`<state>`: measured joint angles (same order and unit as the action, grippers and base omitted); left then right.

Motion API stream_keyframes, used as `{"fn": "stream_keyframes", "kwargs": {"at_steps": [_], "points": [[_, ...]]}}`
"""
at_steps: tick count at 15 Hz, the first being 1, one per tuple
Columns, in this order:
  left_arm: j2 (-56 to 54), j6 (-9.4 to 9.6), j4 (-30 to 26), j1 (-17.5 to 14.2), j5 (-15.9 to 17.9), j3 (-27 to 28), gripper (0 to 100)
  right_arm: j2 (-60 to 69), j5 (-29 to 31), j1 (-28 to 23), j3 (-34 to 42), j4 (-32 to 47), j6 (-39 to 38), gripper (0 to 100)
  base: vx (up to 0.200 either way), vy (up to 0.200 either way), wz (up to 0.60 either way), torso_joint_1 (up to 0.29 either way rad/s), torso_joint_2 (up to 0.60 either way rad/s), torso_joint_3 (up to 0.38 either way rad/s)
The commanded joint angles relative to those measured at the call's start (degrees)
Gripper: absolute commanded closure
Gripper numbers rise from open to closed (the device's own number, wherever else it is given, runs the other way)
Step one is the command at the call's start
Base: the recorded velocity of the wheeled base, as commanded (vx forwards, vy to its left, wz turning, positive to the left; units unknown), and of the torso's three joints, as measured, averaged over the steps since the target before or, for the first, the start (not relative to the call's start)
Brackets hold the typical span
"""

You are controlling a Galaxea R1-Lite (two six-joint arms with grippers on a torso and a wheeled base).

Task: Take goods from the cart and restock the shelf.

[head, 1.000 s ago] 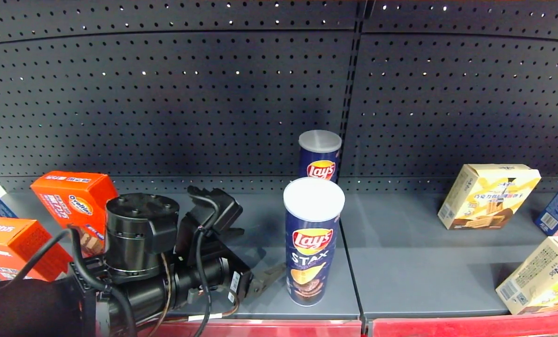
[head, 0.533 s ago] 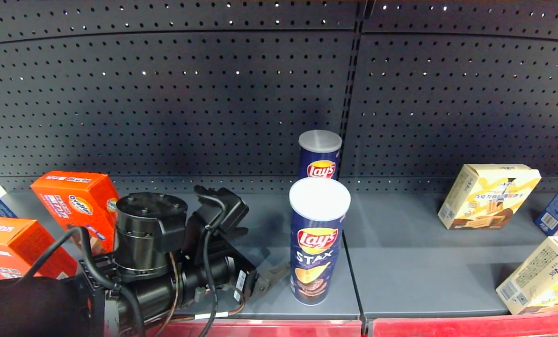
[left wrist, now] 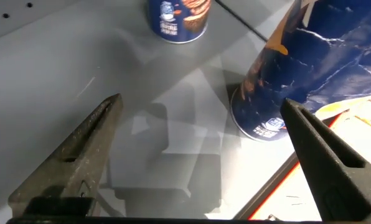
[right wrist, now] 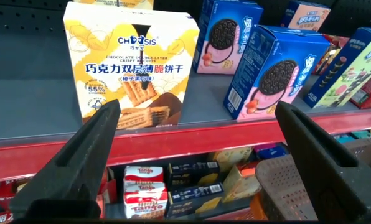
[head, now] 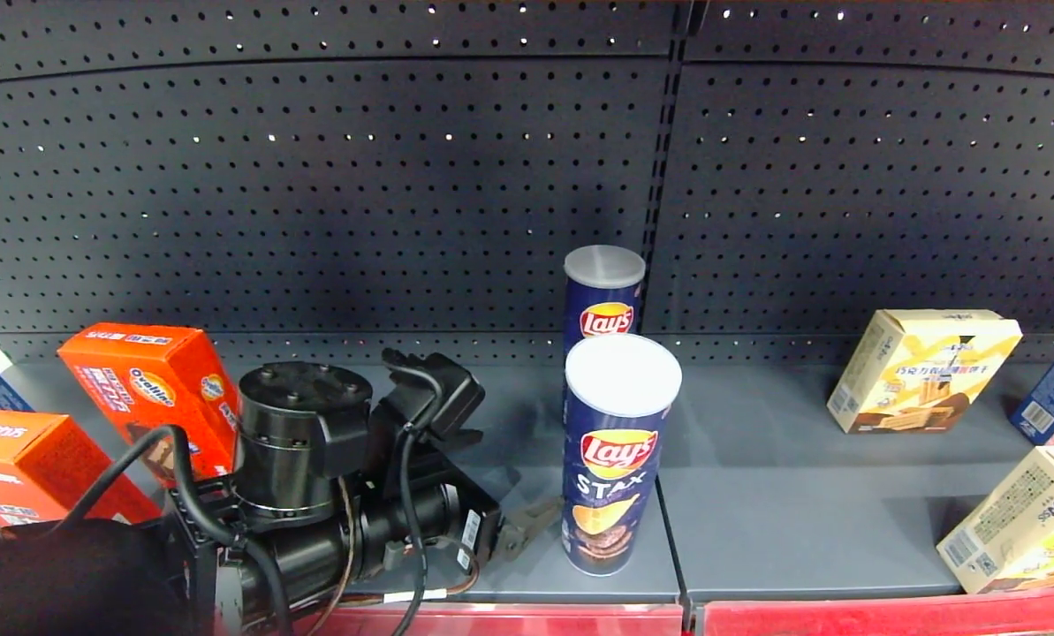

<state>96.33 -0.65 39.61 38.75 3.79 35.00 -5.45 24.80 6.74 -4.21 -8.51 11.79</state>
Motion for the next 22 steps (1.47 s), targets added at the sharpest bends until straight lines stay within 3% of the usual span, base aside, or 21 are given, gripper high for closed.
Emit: {"fn": "stream_keyframes", "kwargs": {"at_steps": [1,14,16,19,20,22], "points": [[0.44,-0.06,0.03,0.45,-0.01,0.24,0,-0.09,-0.01,0.03,0.16,-0.02,-0.01,0,0.0,0.0,0.0,0.0,0.0,0.0],[1.14,-0.14,0.03,0.27,-0.63,0.24,0,-0.09,-0.01,0.03,2.8,-3.36,0.43,0,0.0,0.0,0.0,0.0,0.0,0.0],[-0.71,-0.06,0.12,-2.98,-2.03,-2.04,0,-0.09,-0.71,0.03,1.48,-3.18,0.78,0,0.0,0.0,0.0,0.0,0.0,0.0],[-8.88,-0.06,-0.32,-11.95,-1.86,-4.33,0,-0.09,-2.12,0.38,-1.07,-1.51,2.45,0,0.0,0.0,0.0,0.0,0.0,0.0],[-12.57,0.03,-2.69,-15.55,-1.59,-4.68,0,0.0,-2.91,0.38,-2.03,-0.46,2.71,0,0.0,0.0,0.0,0.0,0.0,0.0],[-20.22,0.03,-10.08,-17.66,-0.98,-4.68,0,0.0,-3.17,0.38,-2.12,-0.54,2.71,0,0.0,0.0,0.0,0.0,0.0,0.0]]}}
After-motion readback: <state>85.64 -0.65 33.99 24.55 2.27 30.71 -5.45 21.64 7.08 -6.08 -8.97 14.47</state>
